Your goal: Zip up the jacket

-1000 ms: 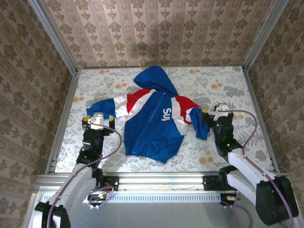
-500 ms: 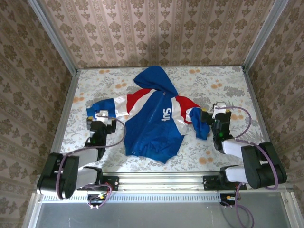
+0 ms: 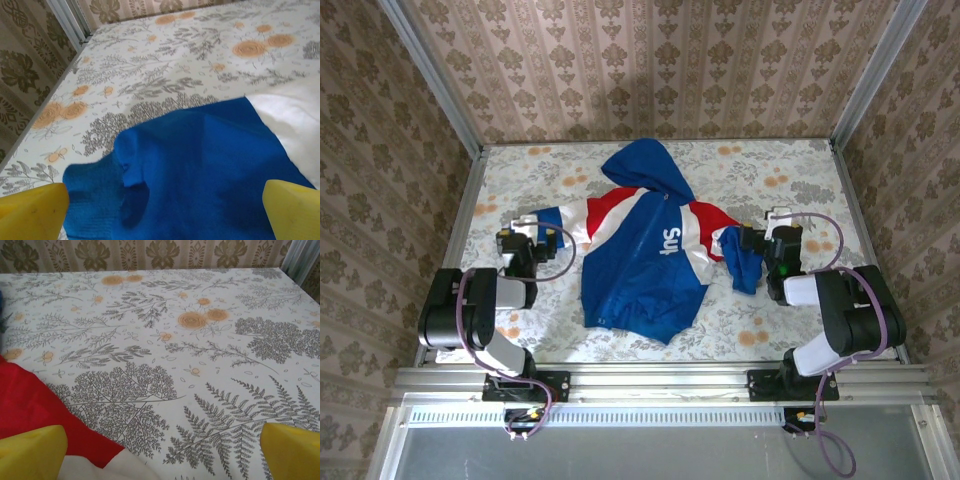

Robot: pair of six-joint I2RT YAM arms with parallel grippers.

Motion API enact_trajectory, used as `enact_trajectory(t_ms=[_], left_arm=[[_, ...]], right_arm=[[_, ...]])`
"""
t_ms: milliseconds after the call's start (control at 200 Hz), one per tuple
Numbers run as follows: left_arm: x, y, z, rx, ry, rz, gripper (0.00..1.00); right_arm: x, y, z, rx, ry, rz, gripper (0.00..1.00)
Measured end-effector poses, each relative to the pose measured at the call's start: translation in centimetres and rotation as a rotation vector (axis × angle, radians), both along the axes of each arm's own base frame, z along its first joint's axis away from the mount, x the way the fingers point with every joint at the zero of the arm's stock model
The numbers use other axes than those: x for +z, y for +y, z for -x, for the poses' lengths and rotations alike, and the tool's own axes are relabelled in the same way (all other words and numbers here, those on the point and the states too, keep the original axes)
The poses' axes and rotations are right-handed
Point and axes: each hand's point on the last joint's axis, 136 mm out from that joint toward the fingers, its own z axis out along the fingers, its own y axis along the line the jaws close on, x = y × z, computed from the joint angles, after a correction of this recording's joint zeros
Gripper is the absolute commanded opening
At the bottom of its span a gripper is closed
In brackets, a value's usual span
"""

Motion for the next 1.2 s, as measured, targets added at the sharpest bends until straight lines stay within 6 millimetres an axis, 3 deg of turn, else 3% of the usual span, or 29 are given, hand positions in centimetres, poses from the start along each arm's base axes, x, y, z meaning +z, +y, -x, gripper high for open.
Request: enact_trajectory(t_ms=[1200], left_arm=[[0.09,-0.51,-0.20,-0.029,-0.001,0.025,1.00]], right_arm=[[-0.12,0.23,-0.01,0.013,0.006,-0.004,1.00]])
